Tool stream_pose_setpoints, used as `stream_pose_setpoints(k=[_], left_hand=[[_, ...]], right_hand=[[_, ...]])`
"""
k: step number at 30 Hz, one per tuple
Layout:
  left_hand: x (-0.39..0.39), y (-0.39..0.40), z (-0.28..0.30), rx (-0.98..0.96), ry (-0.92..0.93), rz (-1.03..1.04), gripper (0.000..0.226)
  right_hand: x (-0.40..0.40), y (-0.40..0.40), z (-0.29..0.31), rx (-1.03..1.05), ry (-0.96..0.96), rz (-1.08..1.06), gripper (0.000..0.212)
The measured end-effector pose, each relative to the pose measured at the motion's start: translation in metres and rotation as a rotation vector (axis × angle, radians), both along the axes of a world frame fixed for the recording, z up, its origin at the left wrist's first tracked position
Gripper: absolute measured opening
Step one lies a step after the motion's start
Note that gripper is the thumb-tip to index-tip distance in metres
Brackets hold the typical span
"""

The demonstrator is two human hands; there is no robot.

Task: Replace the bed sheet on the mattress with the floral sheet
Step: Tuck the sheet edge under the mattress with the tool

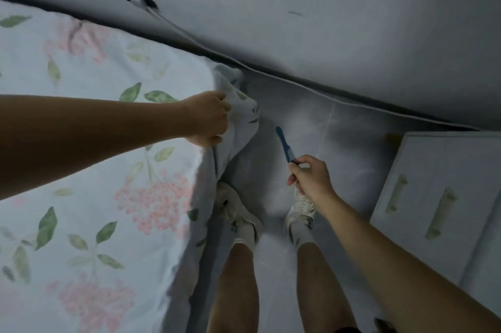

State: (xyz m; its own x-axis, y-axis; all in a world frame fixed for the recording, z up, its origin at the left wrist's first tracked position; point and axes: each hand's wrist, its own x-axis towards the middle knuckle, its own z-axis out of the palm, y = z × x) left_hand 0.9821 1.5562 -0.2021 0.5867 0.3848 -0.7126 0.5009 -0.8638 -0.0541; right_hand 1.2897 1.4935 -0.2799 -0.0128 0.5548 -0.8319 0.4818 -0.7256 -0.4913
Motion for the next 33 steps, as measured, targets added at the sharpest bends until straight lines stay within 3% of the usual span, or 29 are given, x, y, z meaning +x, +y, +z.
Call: stream_pose_setpoints(k=[4,11,17,20,26,30,33], left_hand=[[0.003,-0.002,0.008,-0.002,-0.015,0.002,0.041],[-0.009,-0.009,0.061,0.029,-0.110,0.027,0.039],[-0.020,-0.015,0.076,0.060,-0.231,0.062,0.038],[-0.020,-0.014,0.071,0.059,-0.261,0.076,0.037],[-0.013,-0.006,0.050,0.010,-0.191,0.063,0.041],[-0.012,-0.005,0.043,0.020,-0.188,0.040,0.038],[-0.009,-0.004,0.038,-0.020,-0.112,0.053,0.037]], right_hand=[[-0.013,0.000,-0.022,0.092,-0.013,-0.096,0.020],[-0.099,0.004,-0.046,0.093,0.160,-0.192,0.014],[-0.208,0.038,-0.067,0.172,0.378,-0.070,0.022],[-0.196,0.045,-0.084,0.162,0.375,0.015,0.018],[-0.099,0.024,-0.082,0.076,0.221,-0.065,0.021],[-0.136,0.027,-0.079,0.054,0.305,0.016,0.013],[-0.177,0.024,-0.094,0.006,0.362,-0.021,0.028]])
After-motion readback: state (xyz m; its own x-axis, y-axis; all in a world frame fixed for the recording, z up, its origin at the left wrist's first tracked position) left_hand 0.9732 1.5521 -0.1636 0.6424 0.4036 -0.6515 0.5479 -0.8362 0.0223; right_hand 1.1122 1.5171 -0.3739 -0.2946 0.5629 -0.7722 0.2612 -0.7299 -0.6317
